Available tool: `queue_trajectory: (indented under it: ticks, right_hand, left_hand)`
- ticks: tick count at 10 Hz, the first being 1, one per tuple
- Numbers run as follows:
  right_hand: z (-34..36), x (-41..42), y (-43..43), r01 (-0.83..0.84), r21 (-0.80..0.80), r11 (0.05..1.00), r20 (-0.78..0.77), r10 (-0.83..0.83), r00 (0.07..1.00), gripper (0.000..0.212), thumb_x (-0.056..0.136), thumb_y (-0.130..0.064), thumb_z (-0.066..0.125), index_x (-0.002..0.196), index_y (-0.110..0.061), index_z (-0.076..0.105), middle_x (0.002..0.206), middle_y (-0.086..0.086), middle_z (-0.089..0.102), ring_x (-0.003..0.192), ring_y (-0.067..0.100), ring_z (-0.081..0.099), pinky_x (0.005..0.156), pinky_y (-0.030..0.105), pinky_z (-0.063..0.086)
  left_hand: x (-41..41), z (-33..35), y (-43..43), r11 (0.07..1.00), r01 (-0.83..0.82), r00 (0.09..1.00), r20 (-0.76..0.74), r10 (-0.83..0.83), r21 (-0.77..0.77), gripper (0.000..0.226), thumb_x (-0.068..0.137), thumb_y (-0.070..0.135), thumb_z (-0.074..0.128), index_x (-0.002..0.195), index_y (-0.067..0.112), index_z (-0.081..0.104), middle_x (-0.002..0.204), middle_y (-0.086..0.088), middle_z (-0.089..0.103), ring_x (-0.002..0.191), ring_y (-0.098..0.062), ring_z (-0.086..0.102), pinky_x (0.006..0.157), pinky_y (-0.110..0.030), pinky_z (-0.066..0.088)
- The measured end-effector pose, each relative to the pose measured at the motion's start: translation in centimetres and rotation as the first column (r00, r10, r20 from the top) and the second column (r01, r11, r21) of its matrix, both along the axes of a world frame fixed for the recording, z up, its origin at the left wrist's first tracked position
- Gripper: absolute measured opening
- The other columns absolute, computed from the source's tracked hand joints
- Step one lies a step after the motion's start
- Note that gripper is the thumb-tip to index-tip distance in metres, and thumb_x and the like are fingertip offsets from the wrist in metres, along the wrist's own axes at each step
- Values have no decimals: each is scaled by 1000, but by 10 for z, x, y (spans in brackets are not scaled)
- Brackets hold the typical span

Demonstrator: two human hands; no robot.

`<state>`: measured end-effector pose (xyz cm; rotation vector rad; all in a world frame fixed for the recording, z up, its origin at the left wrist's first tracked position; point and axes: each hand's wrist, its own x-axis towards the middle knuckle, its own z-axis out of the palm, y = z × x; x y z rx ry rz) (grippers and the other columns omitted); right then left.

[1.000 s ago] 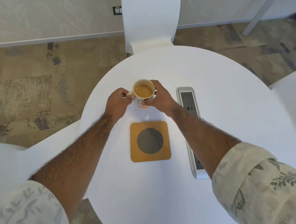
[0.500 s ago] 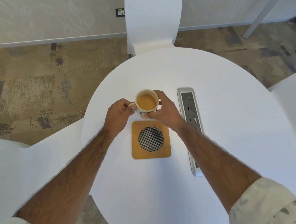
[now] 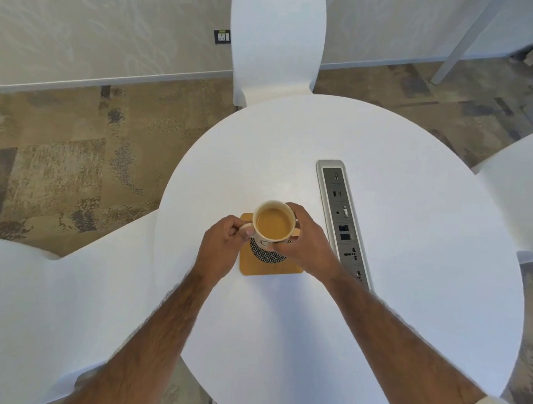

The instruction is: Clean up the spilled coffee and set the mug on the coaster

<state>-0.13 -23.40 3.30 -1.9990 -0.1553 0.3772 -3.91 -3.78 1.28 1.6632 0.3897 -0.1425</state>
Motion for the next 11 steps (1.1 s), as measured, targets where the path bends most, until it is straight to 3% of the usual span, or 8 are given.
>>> queue_trajectory:
  ticks: [3,5,7,8,9,10,11]
  right_hand:
    - [-5,-12,-4,12,-28,1000,-27,-13,1000,72,60,-34,90,120,-47,53,112,-29,63,107,0,61,91,49,57]
    - [-8,-15,-4,30,-20,999,-16,-30,999,75,59,-40,88,126,-36,55,116,-21,64,108,4,63,90,49,58]
    - [-11,-15,-5,29,21,999,-18,-29,999,71,67,-28,91,128,-34,54,118,-20,64,109,4,62,91,47,58]
    - [-7,-20,-3,31,36,999,-19,-30,999,71,67,-27,90,128,-34,53,121,-16,63,108,-2,61,88,36,56]
    - [2,-18,-1,25,59,998,-34,-23,999,70,64,-33,86,125,-39,53,122,-16,63,108,-4,61,88,30,54]
    - [2,-28,-14,54,26,998,-87,-51,995,77,66,-36,84,131,-49,47,127,-27,61,114,-4,59,93,28,54]
    - [3,-38,-34,106,-88,990,-73,-113,991,94,76,-33,79,152,-49,24,153,-12,47,136,9,48,108,40,49]
  left_hand:
    - [-9,-7,-4,999,7,999,-45,-9,-40,22,89,28,76,94,7,68,97,-9,77,100,-29,72,98,-54,55]
    - [-9,-10,-4,998,17,998,-52,-21,-62,28,86,36,75,94,10,68,96,-3,78,105,-32,71,99,-53,55]
    - [-7,-10,-5,999,47,998,-47,-47,2,17,93,31,72,93,14,67,92,4,76,92,-19,70,86,-37,57]
    - [-10,-10,-6,996,72,996,-52,-70,51,16,95,30,70,94,15,66,91,4,73,85,-13,64,77,-29,51]
    - [-8,-5,-5,989,94,994,-60,-87,117,16,94,34,69,95,18,65,93,4,72,86,-14,64,74,-29,49]
    - [-11,7,-1,971,84,994,-90,-65,222,11,96,30,66,99,20,65,100,7,69,100,-17,65,74,-21,45]
    - [-15,26,0,944,74,995,-82,-50,321,6,98,24,63,103,20,64,106,8,67,111,-17,64,75,-12,41]
